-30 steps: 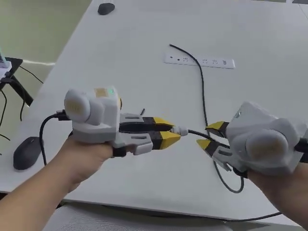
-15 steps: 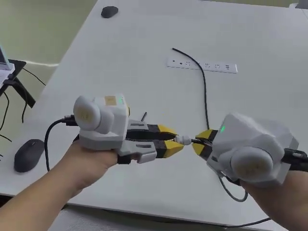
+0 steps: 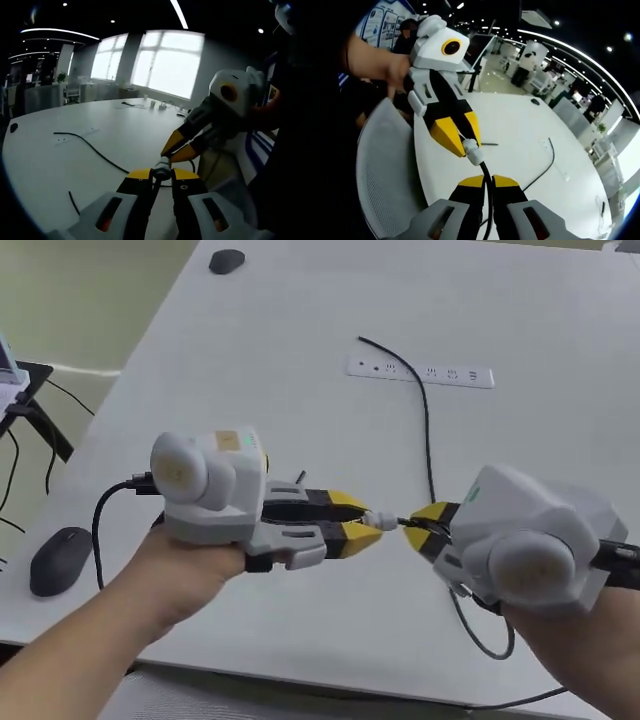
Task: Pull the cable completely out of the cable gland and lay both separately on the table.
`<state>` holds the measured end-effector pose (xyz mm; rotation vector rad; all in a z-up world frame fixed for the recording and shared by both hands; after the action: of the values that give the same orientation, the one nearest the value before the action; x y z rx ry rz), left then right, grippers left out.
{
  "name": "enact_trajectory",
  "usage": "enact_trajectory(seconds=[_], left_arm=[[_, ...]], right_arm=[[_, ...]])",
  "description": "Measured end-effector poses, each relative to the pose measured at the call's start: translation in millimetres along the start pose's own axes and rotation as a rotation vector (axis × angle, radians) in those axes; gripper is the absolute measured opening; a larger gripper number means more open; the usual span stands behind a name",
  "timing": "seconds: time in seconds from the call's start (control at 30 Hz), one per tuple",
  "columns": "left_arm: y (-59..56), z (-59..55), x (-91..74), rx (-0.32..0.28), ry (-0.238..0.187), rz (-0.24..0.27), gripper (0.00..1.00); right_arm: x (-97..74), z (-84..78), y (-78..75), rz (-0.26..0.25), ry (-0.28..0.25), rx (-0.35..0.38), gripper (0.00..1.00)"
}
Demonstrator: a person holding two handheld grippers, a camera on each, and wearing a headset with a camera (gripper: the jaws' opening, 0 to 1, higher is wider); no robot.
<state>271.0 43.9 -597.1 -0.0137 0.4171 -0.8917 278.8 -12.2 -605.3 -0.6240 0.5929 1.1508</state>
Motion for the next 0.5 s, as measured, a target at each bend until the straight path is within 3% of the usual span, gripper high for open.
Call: enact_trajectory(seconds=[0.23, 0.3, 0.4, 0.5], left_arm=[[2.0, -0.7, -0.2, -0.004, 0.000, 0.007, 0.15], [2.7, 0.2, -0.1, -0.006, -0.003, 0.007, 0.15], [3.5, 1.6, -0.6, -0.006, -0.007, 0.008, 0.15], [4.7, 2.8, -1.5, -0.009, -0.010, 0.009, 0.15]], right_arm=[[-2.5, -12.8, -10.7, -0.016, -0.011, 0.072, 0.00], [-3.8, -15.2, -13.0, -0.007, -0.052, 0.156, 0.00], [-6.7, -21.4, -19.7, -0.021, -0.040, 0.161, 0.00], [-9.4, -29.6, -25.6, -0.039, -0.045, 0.214, 0.00]])
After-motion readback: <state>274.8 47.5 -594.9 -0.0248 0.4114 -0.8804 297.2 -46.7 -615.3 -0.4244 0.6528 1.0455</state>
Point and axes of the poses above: the centre of the closed fingertips' face, and the gripper's own axes: x roughly forward along the fingers, y roughly to its left, z roughly out of its top, the point moved 2 cm from there along -x, roughly backward along the fingers, and after that the axes turned 13 degrees about z, right-handed, at the moved point
